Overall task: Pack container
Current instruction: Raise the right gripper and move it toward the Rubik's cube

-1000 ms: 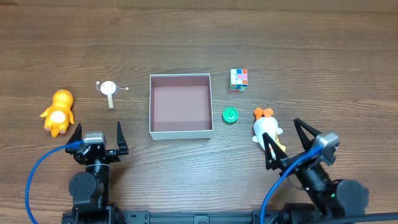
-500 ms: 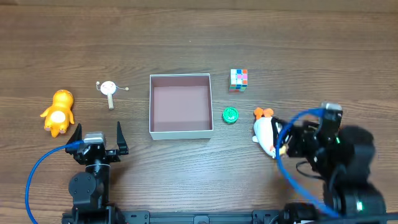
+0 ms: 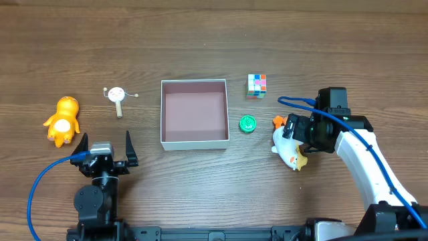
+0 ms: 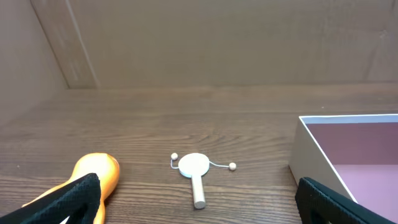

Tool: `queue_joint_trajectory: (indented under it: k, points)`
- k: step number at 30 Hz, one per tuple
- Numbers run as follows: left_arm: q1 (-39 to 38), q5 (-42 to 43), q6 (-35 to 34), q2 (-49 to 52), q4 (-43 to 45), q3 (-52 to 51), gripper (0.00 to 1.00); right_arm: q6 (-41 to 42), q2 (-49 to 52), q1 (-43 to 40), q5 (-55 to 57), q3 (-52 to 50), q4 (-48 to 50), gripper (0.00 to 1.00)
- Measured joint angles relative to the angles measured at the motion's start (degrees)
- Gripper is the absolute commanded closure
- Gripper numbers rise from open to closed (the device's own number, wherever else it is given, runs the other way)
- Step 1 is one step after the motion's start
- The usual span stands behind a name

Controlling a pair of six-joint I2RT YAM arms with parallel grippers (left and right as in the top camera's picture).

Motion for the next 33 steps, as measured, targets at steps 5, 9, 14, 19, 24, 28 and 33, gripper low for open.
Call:
queue_joint_trajectory:
  k: [5, 9, 14, 19, 24, 28, 33]
  points:
    - [0.0, 0.0, 0.0, 0.0, 0.0, 0.0, 0.0, -0.22, 0.0, 0.0, -5.62, 0.02, -0.17, 0.0]
    - [0.0, 0.0, 0.0, 0.0, 0.0, 0.0, 0.0, -2.99, -0.02, 0.57, -7.1, 0.0, 0.96, 0.0]
    - [0.0, 0.0, 0.0, 0.0, 0.0, 0.0, 0.0, -3.67, 0.0, 1.92, -9.7, 0.0, 4.96, 0.0]
    - [0.0, 0.0, 0.0, 0.0, 0.0, 0.0, 0.0, -3.74, -0.02, 2.69, -11.45, 0.0, 6.8, 0.0]
    - [0.0, 0.0, 0.0, 0.0, 0.0, 0.0, 0.0, -3.82, 0.0, 2.67, -10.23, 0.0, 5.84, 0.0]
    - [0.0, 0.0, 0.0, 0.0, 0.0, 0.0, 0.0, -2.47, -0.02, 2.69, -6.6, 0.33, 1.11, 0.0]
    - [0.0, 0.0, 0.0, 0.0, -0.02, 0.0, 0.0, -1.46, -0.52, 2.73, -4.35, 9.92, -8.76, 0.0]
